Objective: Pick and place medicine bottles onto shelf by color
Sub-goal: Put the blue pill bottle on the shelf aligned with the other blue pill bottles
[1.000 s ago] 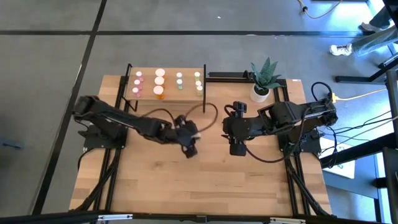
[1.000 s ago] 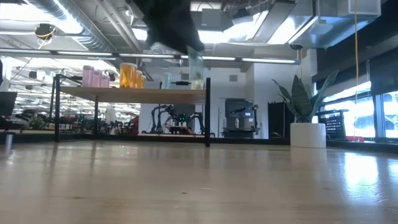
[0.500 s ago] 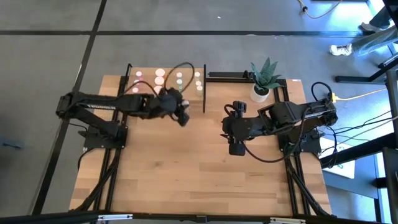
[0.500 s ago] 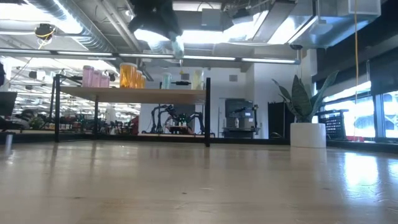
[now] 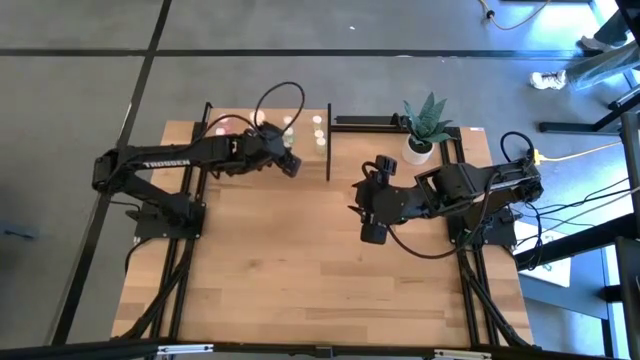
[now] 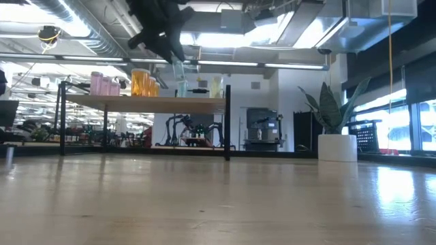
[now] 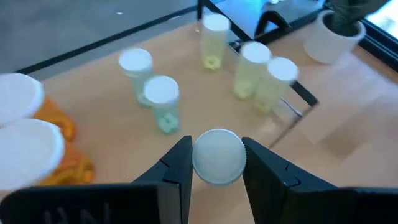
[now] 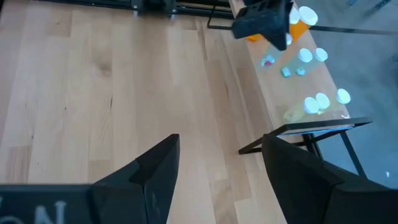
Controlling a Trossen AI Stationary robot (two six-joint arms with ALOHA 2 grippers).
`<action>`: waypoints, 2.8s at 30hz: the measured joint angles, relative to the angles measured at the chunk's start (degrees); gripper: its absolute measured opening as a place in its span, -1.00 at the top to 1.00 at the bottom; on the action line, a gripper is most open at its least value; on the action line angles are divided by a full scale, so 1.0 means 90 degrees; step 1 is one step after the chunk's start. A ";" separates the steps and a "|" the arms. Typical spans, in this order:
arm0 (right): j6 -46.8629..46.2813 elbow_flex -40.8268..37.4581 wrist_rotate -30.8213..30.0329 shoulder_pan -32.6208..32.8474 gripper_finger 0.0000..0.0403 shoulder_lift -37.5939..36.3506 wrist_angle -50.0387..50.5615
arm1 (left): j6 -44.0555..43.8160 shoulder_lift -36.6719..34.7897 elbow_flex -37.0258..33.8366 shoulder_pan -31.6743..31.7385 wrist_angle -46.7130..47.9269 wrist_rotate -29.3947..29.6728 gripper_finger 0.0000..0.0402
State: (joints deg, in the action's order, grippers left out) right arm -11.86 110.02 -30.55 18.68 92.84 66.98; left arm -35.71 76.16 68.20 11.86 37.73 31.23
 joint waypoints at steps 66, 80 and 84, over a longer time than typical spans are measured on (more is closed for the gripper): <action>0.0036 -0.0396 -0.0160 -0.0218 -0.14 0.0007 -0.0471 | 0.0475 0.1008 0.0464 0.0111 0.0569 0.0309 0.49; 0.0034 -0.0396 -0.0151 -0.0216 -0.14 0.0007 -0.0469 | 0.0479 0.1008 0.0464 0.0315 0.0569 0.0308 0.43; 0.0036 -0.0396 -0.0151 -0.0216 -0.14 0.0007 -0.0469 | 0.0401 0.1008 0.0464 0.0354 0.0511 0.0167 0.43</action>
State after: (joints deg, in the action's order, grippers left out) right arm -11.53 106.45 -31.90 16.73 92.90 62.76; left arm -32.10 85.23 72.38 15.05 42.33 32.74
